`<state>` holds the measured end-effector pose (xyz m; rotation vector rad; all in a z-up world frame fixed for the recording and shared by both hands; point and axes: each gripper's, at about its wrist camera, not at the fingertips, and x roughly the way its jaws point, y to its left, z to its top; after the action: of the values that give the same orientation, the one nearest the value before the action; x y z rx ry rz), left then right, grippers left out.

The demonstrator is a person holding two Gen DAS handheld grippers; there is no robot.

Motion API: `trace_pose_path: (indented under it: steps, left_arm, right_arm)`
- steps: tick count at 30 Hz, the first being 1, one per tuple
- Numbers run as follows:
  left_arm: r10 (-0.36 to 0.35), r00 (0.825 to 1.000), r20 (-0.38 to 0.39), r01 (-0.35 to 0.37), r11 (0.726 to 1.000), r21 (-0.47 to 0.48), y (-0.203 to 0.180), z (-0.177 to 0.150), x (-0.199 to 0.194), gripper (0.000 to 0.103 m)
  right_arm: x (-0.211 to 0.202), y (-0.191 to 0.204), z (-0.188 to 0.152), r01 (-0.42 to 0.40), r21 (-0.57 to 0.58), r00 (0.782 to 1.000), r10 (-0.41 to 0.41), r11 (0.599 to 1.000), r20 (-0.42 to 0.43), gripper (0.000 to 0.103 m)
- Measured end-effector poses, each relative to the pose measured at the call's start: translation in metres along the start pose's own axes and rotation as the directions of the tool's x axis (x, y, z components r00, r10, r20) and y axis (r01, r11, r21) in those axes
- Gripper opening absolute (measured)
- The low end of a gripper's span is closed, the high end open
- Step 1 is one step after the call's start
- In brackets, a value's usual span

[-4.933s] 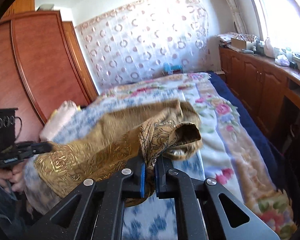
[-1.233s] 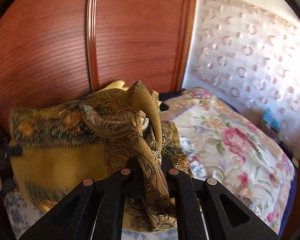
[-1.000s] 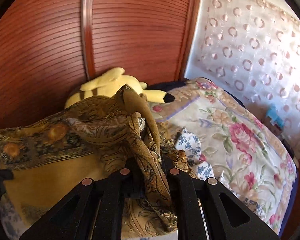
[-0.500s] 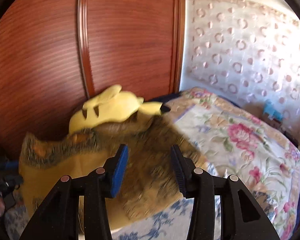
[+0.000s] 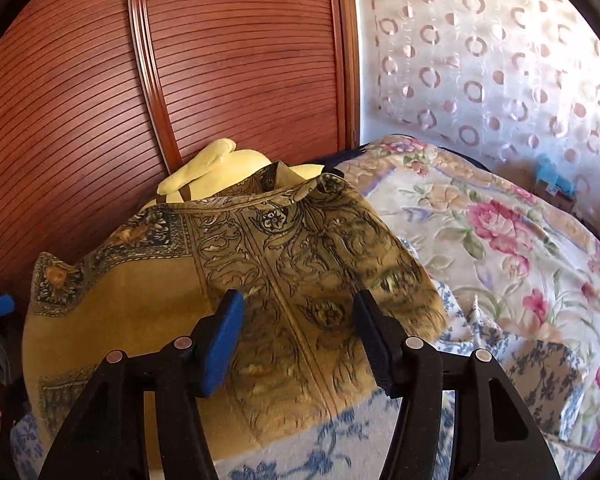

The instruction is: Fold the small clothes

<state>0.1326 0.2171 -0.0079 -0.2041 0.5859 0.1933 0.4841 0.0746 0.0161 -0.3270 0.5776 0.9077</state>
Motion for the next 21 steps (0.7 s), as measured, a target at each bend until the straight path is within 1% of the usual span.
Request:
trace_pose_path:
  steps: [2,3,8,11,16,21]
  left_arm:
    - [-0.005,1.000,-0.002,0.005,1.000,0.016,-0.008,0.000,-0.003,0.085]
    - [-0.009,1.000,0.000,0.009,1.000,0.022,-0.011,0.000,-0.004,0.085]
    - [-0.038,0.999,0.008,0.038,0.997,0.065,-0.038,-0.003,-0.017,0.085]
    - [-0.064,0.998,0.007,0.063,0.994,0.087,-0.057,-0.007,-0.026,0.085]
    - [-0.062,0.998,0.007,0.060,0.986,0.155,-0.095,-0.017,-0.042,0.085]
    - [-0.095,0.995,0.012,0.091,0.979,0.182,-0.125,-0.025,-0.058,0.085]
  right_arm:
    - [-0.017,0.002,-0.004,0.007,0.005,1.000,-0.007,1.000,0.011,0.059]
    - [-0.025,0.008,-0.014,0.014,0.010,1.000,-0.014,1.000,0.021,0.059]
    - [-0.084,0.021,-0.044,0.058,0.043,0.996,-0.061,0.997,0.066,0.059]
    - [-0.125,0.032,-0.068,0.093,0.055,0.991,-0.098,0.994,0.089,0.059]
    - [-0.186,0.047,-0.108,0.142,0.099,0.981,-0.153,0.985,0.122,0.064]
    - [-0.246,0.067,-0.150,0.191,0.152,0.965,-0.214,0.970,0.151,0.071]
